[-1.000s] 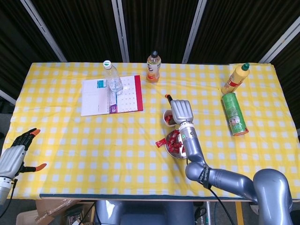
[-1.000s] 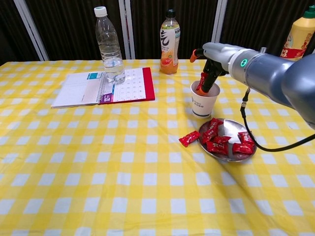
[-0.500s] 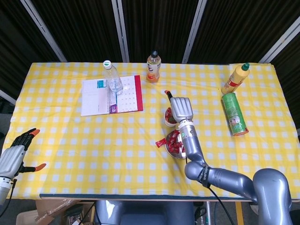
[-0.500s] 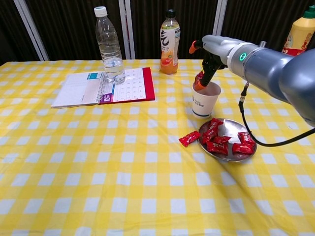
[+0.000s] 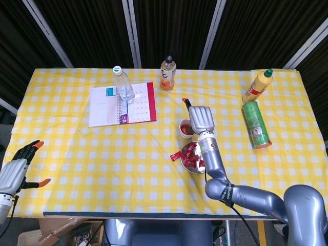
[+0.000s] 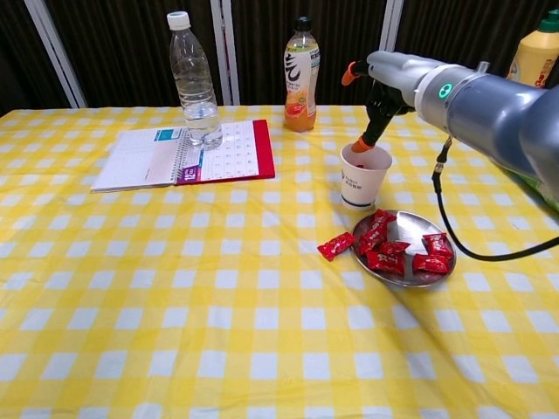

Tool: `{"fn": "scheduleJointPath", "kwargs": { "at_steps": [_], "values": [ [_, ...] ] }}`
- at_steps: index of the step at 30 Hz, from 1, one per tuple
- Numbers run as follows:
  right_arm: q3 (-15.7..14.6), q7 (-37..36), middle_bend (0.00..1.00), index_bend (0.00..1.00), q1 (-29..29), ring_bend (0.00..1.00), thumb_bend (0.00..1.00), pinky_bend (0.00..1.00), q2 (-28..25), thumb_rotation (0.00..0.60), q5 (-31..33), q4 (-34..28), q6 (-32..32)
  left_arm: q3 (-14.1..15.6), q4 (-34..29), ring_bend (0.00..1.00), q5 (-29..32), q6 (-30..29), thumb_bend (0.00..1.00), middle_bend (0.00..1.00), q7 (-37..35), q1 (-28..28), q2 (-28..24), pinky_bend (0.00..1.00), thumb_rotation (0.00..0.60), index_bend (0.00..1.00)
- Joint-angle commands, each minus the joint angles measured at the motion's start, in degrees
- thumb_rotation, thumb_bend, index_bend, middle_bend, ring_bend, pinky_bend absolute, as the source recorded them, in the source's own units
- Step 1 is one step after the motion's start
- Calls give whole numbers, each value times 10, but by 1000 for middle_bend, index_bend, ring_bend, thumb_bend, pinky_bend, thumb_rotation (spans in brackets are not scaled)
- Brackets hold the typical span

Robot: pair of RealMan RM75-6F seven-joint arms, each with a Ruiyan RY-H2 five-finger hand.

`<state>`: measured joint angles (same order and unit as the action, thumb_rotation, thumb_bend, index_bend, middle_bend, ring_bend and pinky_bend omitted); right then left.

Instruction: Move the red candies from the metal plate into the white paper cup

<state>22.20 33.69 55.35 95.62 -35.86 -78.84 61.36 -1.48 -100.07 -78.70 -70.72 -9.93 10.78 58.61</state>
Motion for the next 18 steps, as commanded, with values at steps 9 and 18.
{"fn": "scheduleJointPath", "kwargs": {
  "at_steps": [9,18],
  "values": [
    [-98,-1,750,151,-88,900,171,1000,-48,600,-67,-172,76,0,0,0,-6,-10,39,0,0,-3,1,0,600,0],
    [-152,-7,750,201,-142,900,171,1000,-55,600,-103,-216,121,2,8,0,-22,-27,39,0,-4,-9,5,0,600,0]
  ]
}}
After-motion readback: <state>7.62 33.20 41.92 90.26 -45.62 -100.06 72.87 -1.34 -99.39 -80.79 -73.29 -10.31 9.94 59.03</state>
